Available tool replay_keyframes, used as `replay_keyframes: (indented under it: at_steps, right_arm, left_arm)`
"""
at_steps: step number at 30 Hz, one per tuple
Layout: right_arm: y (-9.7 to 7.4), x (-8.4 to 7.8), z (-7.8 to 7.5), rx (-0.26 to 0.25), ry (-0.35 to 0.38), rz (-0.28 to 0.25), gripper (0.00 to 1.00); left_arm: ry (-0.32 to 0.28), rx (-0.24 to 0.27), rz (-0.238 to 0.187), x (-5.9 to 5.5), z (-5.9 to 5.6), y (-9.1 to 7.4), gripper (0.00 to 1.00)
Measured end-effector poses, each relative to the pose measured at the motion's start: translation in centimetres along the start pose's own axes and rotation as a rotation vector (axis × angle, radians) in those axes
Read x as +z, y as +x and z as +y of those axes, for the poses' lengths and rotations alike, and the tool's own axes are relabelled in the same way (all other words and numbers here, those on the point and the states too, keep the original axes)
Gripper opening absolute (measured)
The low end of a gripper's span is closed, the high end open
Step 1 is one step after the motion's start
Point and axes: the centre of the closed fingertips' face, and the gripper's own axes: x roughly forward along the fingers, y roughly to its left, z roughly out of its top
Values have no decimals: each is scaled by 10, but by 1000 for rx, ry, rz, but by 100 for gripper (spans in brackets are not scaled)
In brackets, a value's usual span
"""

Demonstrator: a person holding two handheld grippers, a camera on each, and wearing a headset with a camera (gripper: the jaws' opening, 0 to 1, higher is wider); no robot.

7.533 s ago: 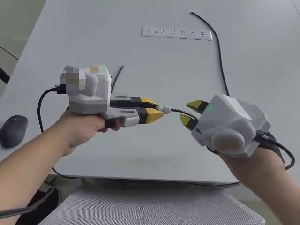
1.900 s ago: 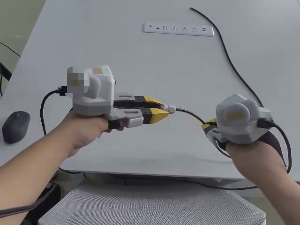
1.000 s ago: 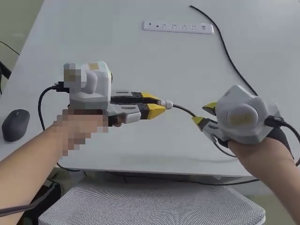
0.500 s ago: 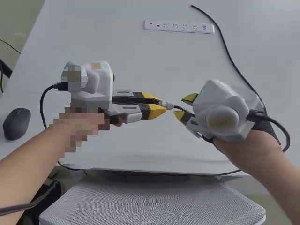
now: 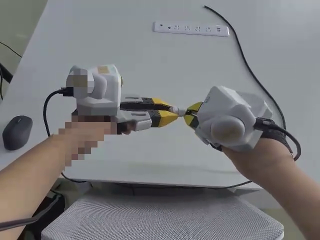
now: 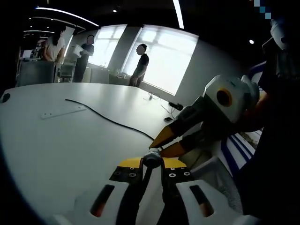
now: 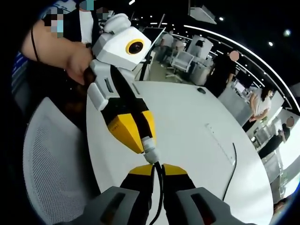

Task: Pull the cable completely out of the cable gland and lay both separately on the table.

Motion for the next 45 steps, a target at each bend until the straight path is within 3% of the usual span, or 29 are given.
replay_keyframes:
  at_steps: [8, 20, 37, 45]
  right_arm:
    - [3, -3, -2, -2, 19, 6, 0]
    - [5, -9, -2, 3, 104, 2, 0]
    - [8, -29, -8, -12, 215, 25, 0]
    - [9, -35, -8, -18, 224, 40, 0]
  left_arm:
    - [1, -1, 3, 0, 2, 0, 15]
    - [3, -3, 14, -3, 3, 2, 15]
    - [7, -4, 22, -4, 2, 4, 15]
    - [3, -4, 21, -5, 1, 4, 15]
